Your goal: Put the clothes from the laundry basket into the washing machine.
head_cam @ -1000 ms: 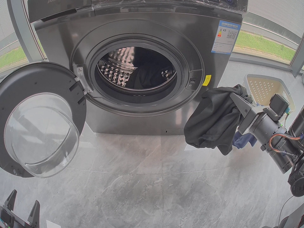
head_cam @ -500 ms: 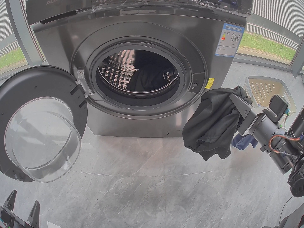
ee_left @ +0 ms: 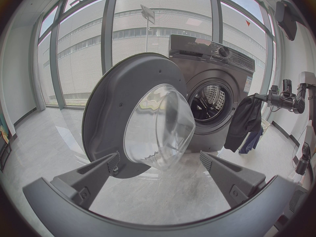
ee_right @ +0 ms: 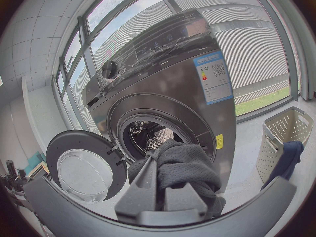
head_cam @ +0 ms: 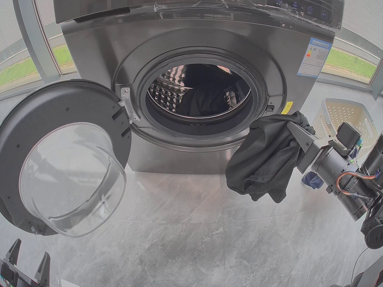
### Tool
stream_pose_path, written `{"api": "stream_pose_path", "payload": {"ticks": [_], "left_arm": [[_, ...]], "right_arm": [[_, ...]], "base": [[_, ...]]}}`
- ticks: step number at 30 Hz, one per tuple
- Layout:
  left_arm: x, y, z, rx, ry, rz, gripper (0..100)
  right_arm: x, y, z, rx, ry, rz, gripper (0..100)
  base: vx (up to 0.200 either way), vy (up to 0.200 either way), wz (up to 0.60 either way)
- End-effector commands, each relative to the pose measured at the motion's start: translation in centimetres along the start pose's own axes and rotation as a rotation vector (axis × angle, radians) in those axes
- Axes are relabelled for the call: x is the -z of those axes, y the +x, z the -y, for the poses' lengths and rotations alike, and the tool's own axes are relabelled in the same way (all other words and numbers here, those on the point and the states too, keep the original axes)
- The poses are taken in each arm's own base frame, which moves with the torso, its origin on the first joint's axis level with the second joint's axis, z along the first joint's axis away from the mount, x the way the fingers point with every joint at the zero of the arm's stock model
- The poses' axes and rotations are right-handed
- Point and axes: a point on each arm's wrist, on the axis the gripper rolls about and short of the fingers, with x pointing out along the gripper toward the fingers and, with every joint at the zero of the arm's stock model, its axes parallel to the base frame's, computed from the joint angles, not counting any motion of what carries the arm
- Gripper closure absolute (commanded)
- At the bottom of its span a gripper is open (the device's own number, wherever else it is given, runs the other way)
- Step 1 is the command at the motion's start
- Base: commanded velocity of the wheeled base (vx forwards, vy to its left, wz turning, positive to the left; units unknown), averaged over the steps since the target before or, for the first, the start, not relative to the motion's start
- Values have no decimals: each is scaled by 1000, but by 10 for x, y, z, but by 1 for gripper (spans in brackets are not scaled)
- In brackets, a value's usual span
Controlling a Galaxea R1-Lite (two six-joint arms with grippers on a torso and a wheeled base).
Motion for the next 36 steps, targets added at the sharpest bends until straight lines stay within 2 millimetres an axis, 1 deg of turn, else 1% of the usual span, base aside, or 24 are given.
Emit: {"api": "stream_pose_path", "payload": {"ticks": [1, 6, 12, 18, 21, 27, 32, 36], "left_arm": [[5, 0, 0, -1, 0, -3, 0], [5, 0, 0, -2, 1, -3, 0], [5, 0, 0, -2, 3, -3, 0], [5, 0, 0, -2, 4, -3, 0], [5, 0, 0, -2, 6, -3, 0], [5, 0, 0, -2, 8, -3, 0], [5, 0, 0, 0, 18, -1, 0], [5, 0, 0, 1, 43, -3, 0]], "right_arm": [[3, 1, -2, -10, 5, -12, 100], [8, 5, -7, -24, 25, -26, 100], [14, 10, -8, -25, 24, -45, 100], [17, 11, -12, -42, 30, -36, 100], [19, 11, -13, -49, 30, -41, 100], [23, 9, -26, -98, 62, -62, 100], [22, 20, -36, -126, 69, -49, 100], [21, 37, -47, -154, 79, -27, 100]], "base": [[0, 0, 0], [0, 0, 0], [0, 0, 0], [0, -200, 0], [0, 0, 0], [0, 0, 0], [0, 0, 0], [0, 0, 0]]}}
